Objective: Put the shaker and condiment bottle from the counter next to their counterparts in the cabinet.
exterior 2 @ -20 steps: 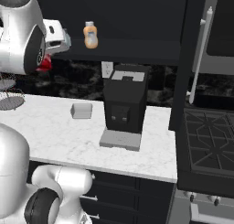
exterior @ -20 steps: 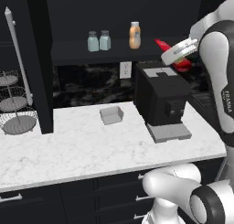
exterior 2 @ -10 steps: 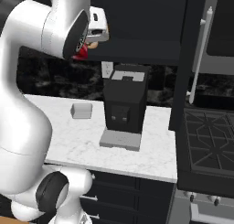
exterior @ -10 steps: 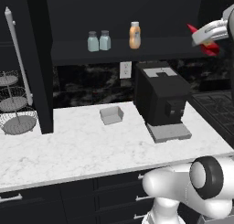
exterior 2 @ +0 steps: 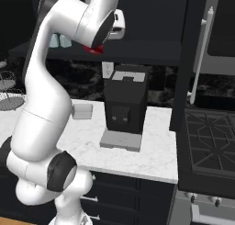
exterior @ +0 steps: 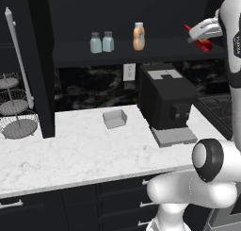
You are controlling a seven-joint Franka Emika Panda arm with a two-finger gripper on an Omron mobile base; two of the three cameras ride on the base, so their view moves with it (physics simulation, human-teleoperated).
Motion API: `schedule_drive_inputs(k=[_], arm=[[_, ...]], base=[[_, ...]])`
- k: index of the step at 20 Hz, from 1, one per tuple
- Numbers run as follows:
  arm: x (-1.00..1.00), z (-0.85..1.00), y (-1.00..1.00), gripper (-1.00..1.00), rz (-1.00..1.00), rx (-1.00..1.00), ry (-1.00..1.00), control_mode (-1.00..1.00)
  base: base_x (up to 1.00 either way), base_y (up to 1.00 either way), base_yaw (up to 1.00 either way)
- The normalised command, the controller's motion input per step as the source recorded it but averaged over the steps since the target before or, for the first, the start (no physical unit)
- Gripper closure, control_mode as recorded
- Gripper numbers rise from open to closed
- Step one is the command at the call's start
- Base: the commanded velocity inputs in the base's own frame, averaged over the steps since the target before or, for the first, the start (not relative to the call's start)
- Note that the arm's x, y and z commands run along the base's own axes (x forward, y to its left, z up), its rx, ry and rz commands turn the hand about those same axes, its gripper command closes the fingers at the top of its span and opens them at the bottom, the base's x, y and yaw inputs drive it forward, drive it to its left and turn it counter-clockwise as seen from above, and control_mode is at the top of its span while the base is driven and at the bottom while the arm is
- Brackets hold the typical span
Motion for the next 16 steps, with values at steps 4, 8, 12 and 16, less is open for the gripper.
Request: schedule_drive_inputs(k=[4, 8, 12, 16], arm=[[0.57, 0.00, 0.00, 1.00, 0.01, 0.00, 0.00, -1.00], [0.52, 0.00, 0.00, 1.00, 0.00, 0.00, -0.02, -1.00], [0.43, -0.16, 0.00, 1.00, 0.00, 0.00, -0.09, -1.00], [0.40, -0.33, 0.00, 1.00, 0.00, 0.00, -0.09, -1.00]], base=[[0.00, 0.00, 0.00], [0.00, 0.00, 0.00], [0.00, 0.00, 0.00], [0.00, 0.00, 0.00]])
